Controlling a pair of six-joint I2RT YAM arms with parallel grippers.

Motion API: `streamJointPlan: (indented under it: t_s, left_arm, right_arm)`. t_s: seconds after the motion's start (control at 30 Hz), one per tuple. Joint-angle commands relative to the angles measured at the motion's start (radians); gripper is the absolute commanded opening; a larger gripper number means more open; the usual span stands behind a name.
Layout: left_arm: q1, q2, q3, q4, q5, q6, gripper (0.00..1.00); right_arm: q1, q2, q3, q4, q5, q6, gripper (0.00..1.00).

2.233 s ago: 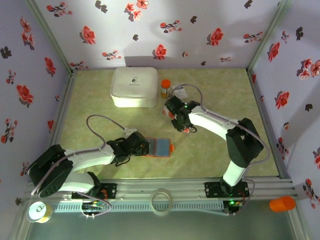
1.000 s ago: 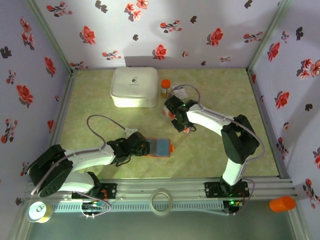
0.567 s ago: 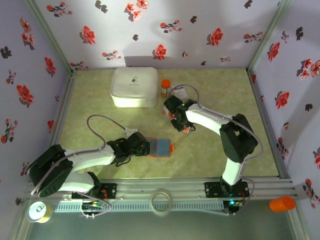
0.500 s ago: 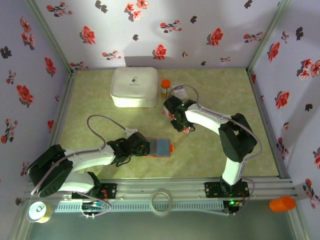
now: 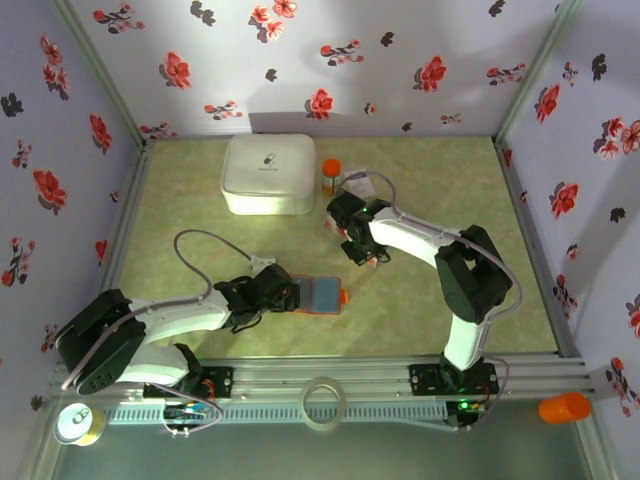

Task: Put the credit cards into the card holder
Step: Pick up the credit card from the storage box.

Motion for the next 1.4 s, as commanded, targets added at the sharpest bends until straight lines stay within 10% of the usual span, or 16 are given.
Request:
streamJointPlan:
  t_s: [0.0, 0.3, 0.73, 1.1, 1.37]
  left_arm:
    - [-0.011, -0.001, -0.004, 0.005, -0.028, -0.02, 1.0]
    - [-0.013, 0.0, -0.004, 0.005, -0.029, -0.022, 1.0]
    - [-0.013, -0.027, -0.005, -0.026, -0.052, -0.027, 1.0]
    - [-0.013, -0.011, -0.001, -0.069, -0.067, -0.02, 1.0]
    - [-0.014, -0.019, -0.006, -0.084, -0.066, -0.031, 1.0]
  right_arm:
    - [-0.007, -0.038, 0.035, -0.035, -0.014, -0.023, 0.18]
    - [-0.005, -0.06, 0.053, -0.05, -0.047, -0.046, 0.0]
    - [0.013, -0.25, 0.049, -0.033, -0.246, 0.053, 0.0]
    - [0.028, -0.472, -0.362, 0.504, -0.487, 0.488, 0.0]
    - [0.112, -0.543, -0.571, 0.804, -0.425, 0.688, 0.0]
